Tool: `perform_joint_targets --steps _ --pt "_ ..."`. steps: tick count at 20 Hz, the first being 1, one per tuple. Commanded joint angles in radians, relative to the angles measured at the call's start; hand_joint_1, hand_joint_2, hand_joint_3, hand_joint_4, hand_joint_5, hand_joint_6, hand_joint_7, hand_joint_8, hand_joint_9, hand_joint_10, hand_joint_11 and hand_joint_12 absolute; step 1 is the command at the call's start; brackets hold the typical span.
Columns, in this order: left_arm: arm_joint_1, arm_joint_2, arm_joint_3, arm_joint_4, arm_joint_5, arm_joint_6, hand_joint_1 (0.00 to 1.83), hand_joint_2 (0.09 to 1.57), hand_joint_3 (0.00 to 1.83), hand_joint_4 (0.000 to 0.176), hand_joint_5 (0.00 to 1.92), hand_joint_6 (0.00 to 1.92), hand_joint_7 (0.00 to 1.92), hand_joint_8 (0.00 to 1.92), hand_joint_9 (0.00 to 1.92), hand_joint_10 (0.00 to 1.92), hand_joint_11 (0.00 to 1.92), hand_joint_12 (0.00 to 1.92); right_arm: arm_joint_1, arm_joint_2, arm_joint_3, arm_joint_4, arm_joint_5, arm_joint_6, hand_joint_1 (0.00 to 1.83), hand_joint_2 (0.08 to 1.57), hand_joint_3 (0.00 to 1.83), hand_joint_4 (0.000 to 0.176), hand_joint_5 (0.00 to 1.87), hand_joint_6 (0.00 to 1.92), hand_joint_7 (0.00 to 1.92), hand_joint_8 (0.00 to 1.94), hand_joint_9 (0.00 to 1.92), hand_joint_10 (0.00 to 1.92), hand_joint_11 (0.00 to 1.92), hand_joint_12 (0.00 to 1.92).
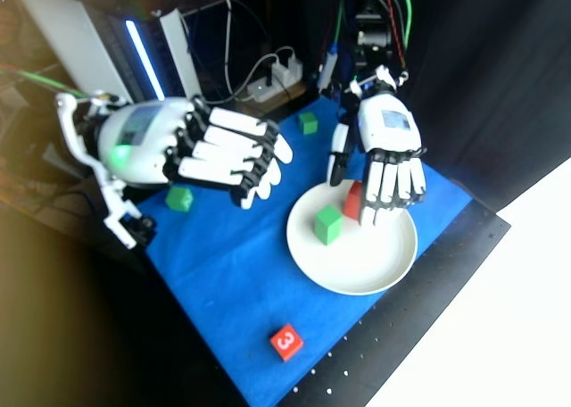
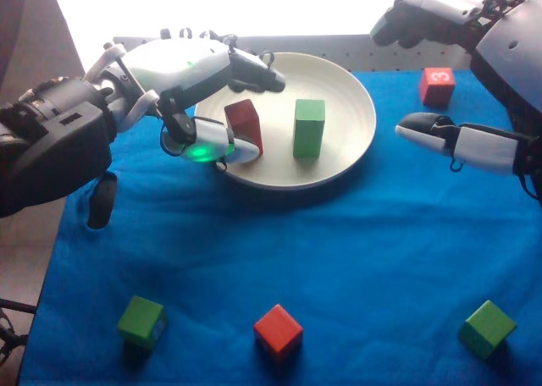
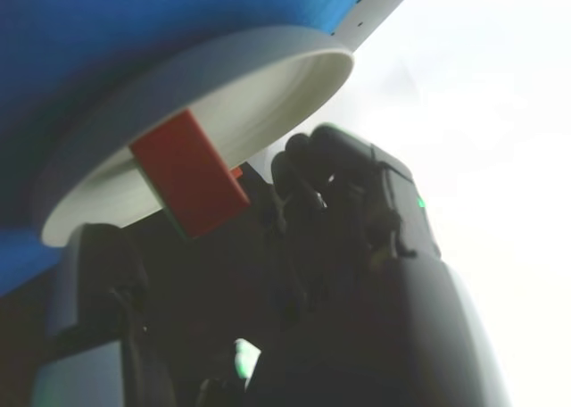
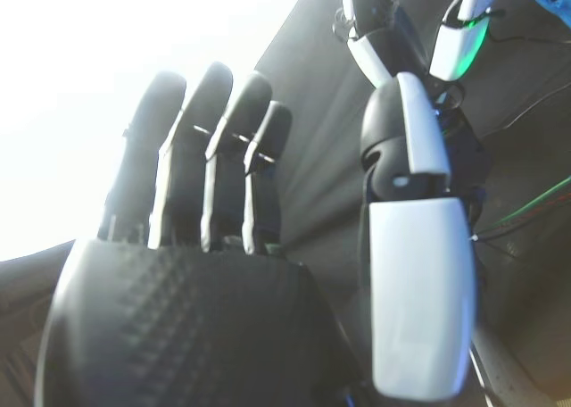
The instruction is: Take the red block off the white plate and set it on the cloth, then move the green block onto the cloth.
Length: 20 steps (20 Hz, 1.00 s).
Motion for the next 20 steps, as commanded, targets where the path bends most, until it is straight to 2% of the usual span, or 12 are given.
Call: perform_joint_targets --steps 1,2,3,4,6,7,8,13,15,16,17,20 --pt "-0.014 -0.004 0.006 0.003 -0.116 -0.002 1.09 1.13 0.01 0.000 0.71 0.09 0.75 0.20 0.49 1.03 0.31 1.68 0.006 0.000 0.003 -0.022 -0.118 0.002 1.13 0.99 0.00 0.000 0.41 0.87 0.51 0.96 0.43 1.22 0.27 1.76" --pt "-0.014 -0.005 0.009 -0.002 -0.115 -0.002 1.27 1.18 0.01 0.000 0.77 0.14 0.78 1.08 0.60 1.06 0.41 1.68 0.006 0.000 0.003 -0.022 -0.118 0.002 1.12 1.00 0.00 0.000 0.41 0.88 0.50 0.95 0.42 1.22 0.26 1.75" --pt "-0.014 -0.008 0.013 -0.004 -0.113 -0.002 1.18 1.24 0.00 0.000 0.65 1.16 0.81 1.29 0.67 1.11 0.50 1.71 0.006 0.000 0.003 -0.022 -0.118 0.002 1.13 0.99 0.00 0.000 0.40 0.90 0.49 0.96 0.42 1.23 0.26 1.77" --pt "-0.014 -0.009 0.015 -0.006 -0.112 -0.002 1.31 1.22 0.00 0.000 0.59 1.28 0.80 1.29 0.83 1.40 0.62 1.73 0.006 0.000 0.003 -0.022 -0.118 0.002 1.12 0.98 0.00 0.000 0.41 0.92 0.52 0.93 0.45 1.21 0.30 1.74" --pt "-0.014 -0.012 0.020 -0.012 -0.110 -0.002 1.36 1.20 0.00 0.000 0.64 1.19 0.85 1.23 0.87 1.49 0.65 1.75 0.006 0.000 0.003 -0.022 -0.118 0.002 1.09 1.00 0.00 0.000 0.41 0.92 0.52 0.95 0.45 1.25 0.30 1.77" --pt "-0.013 -0.013 0.022 -0.016 -0.110 -0.002 1.35 1.21 0.00 0.000 0.65 1.19 0.84 1.28 0.80 1.55 0.50 1.78 0.006 0.000 0.003 -0.022 -0.118 0.002 1.09 0.99 0.00 0.000 0.42 0.95 0.53 0.99 0.45 1.31 0.32 1.80" --pt "-0.012 -0.014 0.024 -0.020 -0.111 -0.002 1.35 1.22 0.00 0.000 0.66 1.21 0.81 1.33 0.78 1.57 0.48 1.77 0.006 0.000 0.003 -0.022 -0.118 0.002 1.10 1.00 0.00 0.000 0.42 0.96 0.52 1.00 0.45 1.30 0.32 1.79" --pt "-0.011 -0.005 0.017 -0.029 -0.144 -0.007 1.34 1.25 0.00 0.000 0.63 1.27 0.72 1.43 0.74 1.60 0.58 1.77 0.005 0.000 0.003 -0.022 -0.118 0.002 1.12 1.00 0.00 0.000 0.45 0.93 0.54 1.03 0.47 1.30 0.32 1.81" --pt "-0.009 0.018 -0.009 -0.029 -0.175 -0.008 1.47 1.22 0.00 0.000 0.63 1.21 0.73 1.35 0.77 1.45 0.63 1.80 0.004 0.000 0.002 -0.022 -0.118 0.002 1.14 0.99 0.00 0.000 0.47 0.90 0.56 1.03 0.47 1.30 0.30 1.81" --pt "-0.006 0.028 -0.020 -0.029 -0.186 -0.008 1.37 1.23 0.00 0.000 0.64 1.26 0.74 1.38 0.77 1.53 0.64 1.73 0.004 0.000 0.002 -0.022 -0.118 0.002 1.14 0.99 0.00 0.000 0.49 0.88 0.56 1.02 0.46 1.30 0.28 1.83" --pt "-0.003 0.041 -0.035 -0.028 -0.205 -0.008 1.35 1.22 0.00 0.000 0.66 1.22 0.77 1.37 0.79 1.54 0.64 1.72 0.004 0.000 0.002 -0.022 -0.118 0.002 1.14 1.00 0.00 0.000 0.48 0.87 0.53 1.02 0.42 1.30 0.22 1.86" --pt "0.008 0.104 -0.107 -0.009 -0.290 -0.008 1.32 1.24 0.00 0.000 0.63 1.33 0.73 1.41 0.78 1.57 0.70 1.78 0.000 0.000 0.001 -0.016 -0.118 0.002 1.16 0.97 0.00 0.000 0.49 0.87 0.54 1.02 0.42 1.34 0.26 1.85"
